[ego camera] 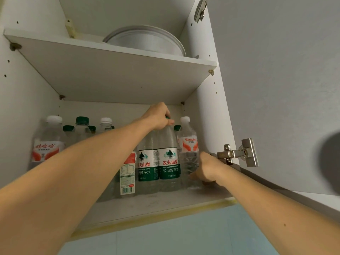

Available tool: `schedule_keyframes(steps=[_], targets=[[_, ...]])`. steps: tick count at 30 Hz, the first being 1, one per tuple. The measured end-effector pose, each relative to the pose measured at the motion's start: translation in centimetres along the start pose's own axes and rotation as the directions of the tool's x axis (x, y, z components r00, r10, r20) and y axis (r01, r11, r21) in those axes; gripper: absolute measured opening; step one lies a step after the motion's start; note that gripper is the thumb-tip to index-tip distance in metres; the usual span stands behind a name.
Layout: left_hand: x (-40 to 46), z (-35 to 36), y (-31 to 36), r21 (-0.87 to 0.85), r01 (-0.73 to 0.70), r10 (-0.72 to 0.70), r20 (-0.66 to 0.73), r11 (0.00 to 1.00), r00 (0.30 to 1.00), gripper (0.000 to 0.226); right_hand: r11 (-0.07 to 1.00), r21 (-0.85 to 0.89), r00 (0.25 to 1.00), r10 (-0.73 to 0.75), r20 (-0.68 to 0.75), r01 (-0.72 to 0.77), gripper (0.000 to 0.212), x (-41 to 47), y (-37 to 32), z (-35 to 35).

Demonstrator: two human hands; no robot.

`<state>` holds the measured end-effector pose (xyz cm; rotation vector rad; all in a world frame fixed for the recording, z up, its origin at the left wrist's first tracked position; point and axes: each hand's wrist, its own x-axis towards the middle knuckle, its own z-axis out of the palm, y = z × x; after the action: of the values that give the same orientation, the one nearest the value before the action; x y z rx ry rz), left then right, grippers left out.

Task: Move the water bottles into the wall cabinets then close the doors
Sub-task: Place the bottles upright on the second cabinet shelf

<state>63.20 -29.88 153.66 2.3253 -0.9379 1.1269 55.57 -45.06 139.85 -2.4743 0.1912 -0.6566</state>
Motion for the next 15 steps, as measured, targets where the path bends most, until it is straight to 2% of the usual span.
schedule_keyframes(steps=[2, 6, 10, 15], targets=[[0.2, 0.0, -0.3, -0.005, -0.013, 0.013, 0.017, 1.0, 1.0, 0.031, 0.999, -0.044, 1.0, -0.009, -0.004, 0.009, 0.055, 0.7, 0.1, 0.1], [0.2, 0.2, -0.7, -0.033, -0.026, 0.027, 0.019, 0.999, 0.999, 0.029, 0.992, -0.107, 0.997, -0.064, 0.035, 0.068, 0.035, 2.0, 0.0, 0.8], [0.1, 0.9, -0.8, -0.038, -0.025, 0.024, -0.021, 0.999, 0.999, 0.026, 0.978, -0.177, 0.992, -0.099, 0.077, 0.111, 0.033, 2.2, -0.4, 1.0], [0.0, 1.4, -0.7, -0.04, -0.009, 0.007, -0.049, 0.999, 0.999, 0.027, 0.976, -0.213, 0.995, -0.03, 0.099, 0.051, 0.033, 2.8, 0.1, 1.2]])
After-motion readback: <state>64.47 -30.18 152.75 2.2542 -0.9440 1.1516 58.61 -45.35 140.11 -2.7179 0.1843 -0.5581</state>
